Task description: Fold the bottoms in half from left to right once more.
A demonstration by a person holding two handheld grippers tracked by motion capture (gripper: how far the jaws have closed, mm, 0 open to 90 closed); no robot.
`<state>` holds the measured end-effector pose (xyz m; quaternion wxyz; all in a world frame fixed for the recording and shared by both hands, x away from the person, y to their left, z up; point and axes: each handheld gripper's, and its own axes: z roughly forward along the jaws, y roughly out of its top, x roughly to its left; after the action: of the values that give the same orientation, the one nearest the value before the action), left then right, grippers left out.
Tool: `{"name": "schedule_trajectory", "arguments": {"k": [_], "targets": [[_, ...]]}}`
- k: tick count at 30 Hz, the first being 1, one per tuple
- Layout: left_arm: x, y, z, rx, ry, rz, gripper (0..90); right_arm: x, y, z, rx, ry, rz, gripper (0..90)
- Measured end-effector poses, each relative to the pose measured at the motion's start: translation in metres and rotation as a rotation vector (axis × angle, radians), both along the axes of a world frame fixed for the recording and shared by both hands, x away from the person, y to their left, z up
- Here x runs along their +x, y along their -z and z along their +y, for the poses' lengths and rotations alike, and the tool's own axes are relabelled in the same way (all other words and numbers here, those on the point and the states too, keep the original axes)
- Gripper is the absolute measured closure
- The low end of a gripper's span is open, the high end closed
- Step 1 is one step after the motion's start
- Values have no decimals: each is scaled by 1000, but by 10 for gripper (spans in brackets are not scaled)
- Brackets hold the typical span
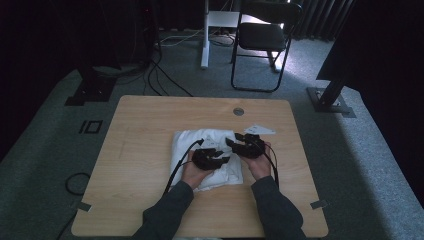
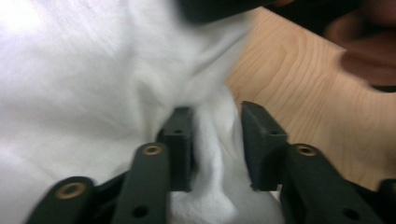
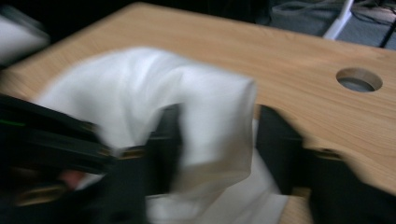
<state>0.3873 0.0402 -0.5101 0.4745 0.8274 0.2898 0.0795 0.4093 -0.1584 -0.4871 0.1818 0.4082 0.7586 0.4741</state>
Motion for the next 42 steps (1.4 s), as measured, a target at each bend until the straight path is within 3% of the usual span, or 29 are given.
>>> {"name": "schedule_trajectory", "arguments": {"k": [2, 5, 7, 9, 12, 14, 17, 20, 22, 25, 26, 28, 30, 35, 40, 42], "targets": [[-6, -15, 8, -40, 8, -33, 583, 8, 3, 2, -31, 10, 12, 804], [-13, -43, 29, -101, -22, -103, 562, 17, 8, -1, -24, 29, 41, 836], [-12, -56, 46, -94, -103, -150, 556, 20, 11, -2, -18, 33, 53, 834], [-5, -58, 62, -73, -187, -140, 570, 21, 13, -3, -21, 37, 60, 835], [8, -42, 78, -63, -220, -50, 584, 21, 15, -3, -25, 37, 63, 834], [12, -23, 78, -12, -206, -7, 583, 21, 14, -4, -25, 34, 63, 834], [13, -2, 73, 1, -200, 37, 568, 22, 13, -4, -35, 41, 67, 835], [10, 3, 65, 64, -201, 10, 563, 23, 13, -7, -52, 49, 74, 827], [12, 8, 62, 97, -198, 14, 564, 23, 13, -9, -69, 58, 74, 812], [13, 15, 60, 132, -217, 10, 576, 22, 15, -12, -120, 118, 60, 754], [13, 15, 59, 142, -222, 4, 580, 21, 15, -15, -122, 145, 64, 712], [12, 16, 56, 173, -227, -27, 582, 15, 15, -22, -77, 154, 80, 622], [13, 17, 52, 200, -240, -57, 582, 5, 15, -25, -46, 134, 79, 568], [21, 17, 47, 212, -262, -72, 579, -20, 20, -20, 12, 33, 100, 476], [24, 17, 47, 211, -266, -75, 578, -19, 34, -6, -1, -1, 158, 444], [23, 17, 47, 213, -268, -77, 578, -15, 39, -4, 14, -12, 200, 514]]}}
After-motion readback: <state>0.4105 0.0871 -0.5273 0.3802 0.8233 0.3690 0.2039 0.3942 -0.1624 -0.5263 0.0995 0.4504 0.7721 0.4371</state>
